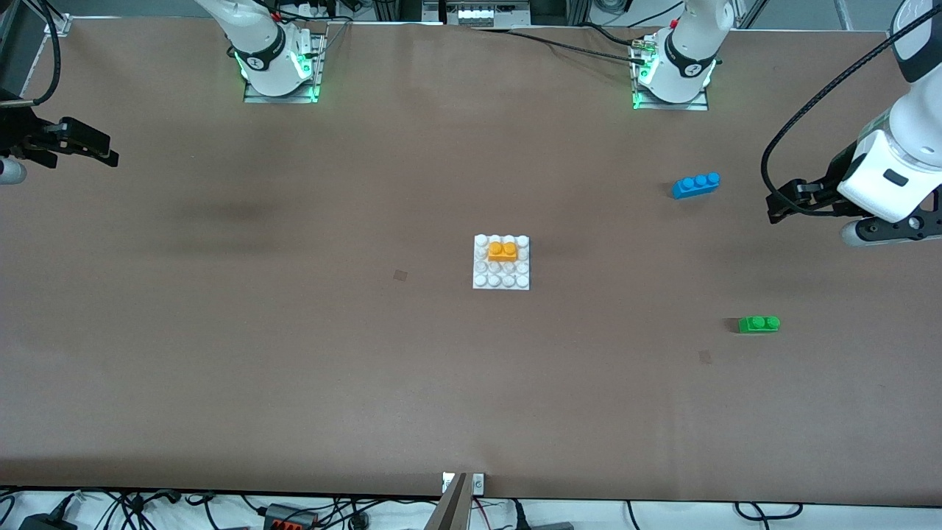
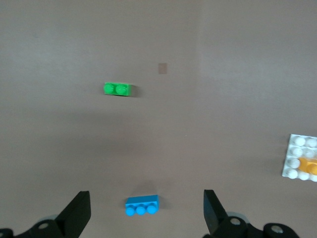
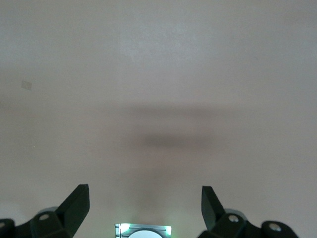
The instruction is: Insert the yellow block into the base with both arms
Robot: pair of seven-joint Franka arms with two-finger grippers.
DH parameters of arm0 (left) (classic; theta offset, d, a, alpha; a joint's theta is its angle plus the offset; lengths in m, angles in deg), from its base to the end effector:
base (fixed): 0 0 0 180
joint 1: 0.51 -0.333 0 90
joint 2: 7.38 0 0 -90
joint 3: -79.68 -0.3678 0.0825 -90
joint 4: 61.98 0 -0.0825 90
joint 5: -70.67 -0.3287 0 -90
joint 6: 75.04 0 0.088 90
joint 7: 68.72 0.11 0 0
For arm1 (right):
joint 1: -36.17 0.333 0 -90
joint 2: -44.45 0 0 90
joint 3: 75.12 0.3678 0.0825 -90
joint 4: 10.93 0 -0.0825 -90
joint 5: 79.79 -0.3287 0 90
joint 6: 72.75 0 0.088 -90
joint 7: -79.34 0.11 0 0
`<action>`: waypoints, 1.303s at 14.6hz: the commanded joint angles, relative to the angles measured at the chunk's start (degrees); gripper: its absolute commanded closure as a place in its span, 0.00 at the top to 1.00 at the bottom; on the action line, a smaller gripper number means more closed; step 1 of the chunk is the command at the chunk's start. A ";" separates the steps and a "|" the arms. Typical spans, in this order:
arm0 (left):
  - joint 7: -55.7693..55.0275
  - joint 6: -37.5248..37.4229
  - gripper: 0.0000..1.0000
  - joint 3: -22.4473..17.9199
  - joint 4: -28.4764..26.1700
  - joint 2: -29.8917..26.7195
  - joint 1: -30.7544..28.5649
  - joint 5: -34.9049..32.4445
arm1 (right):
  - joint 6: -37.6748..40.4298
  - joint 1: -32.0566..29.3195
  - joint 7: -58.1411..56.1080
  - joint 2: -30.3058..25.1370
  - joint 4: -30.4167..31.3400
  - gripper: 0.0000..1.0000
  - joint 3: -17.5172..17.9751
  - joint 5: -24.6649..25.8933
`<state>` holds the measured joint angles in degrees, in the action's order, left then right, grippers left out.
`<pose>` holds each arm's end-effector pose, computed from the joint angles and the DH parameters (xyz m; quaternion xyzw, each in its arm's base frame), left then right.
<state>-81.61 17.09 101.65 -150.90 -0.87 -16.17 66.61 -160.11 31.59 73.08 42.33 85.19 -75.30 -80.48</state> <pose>0.5369 -0.0379 0.6293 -0.9980 -0.0558 0.0219 0.0180 0.4756 -0.0383 0.6435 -0.9982 -0.0130 0.0571 0.0116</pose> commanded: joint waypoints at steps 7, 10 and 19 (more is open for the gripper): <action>4.88 -0.20 1.00 -0.43 -0.11 0.44 -2.27 2.13 | -0.09 -0.34 0.82 -0.26 0.11 1.00 0.18 -0.97; 9.28 -0.37 1.00 -16.62 -0.20 -0.26 12.34 2.48 | 0.00 -0.34 0.82 -0.26 0.20 1.00 0.18 -0.97; 10.86 -0.46 1.00 -21.09 -0.38 -0.44 16.46 2.83 | -0.18 -0.52 0.82 0.09 0.20 1.00 0.18 -1.06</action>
<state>-73.10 17.06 81.74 -150.90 -0.46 -0.31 67.84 -160.16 31.57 73.08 42.45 85.19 -75.30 -80.52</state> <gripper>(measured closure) 0.000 0.000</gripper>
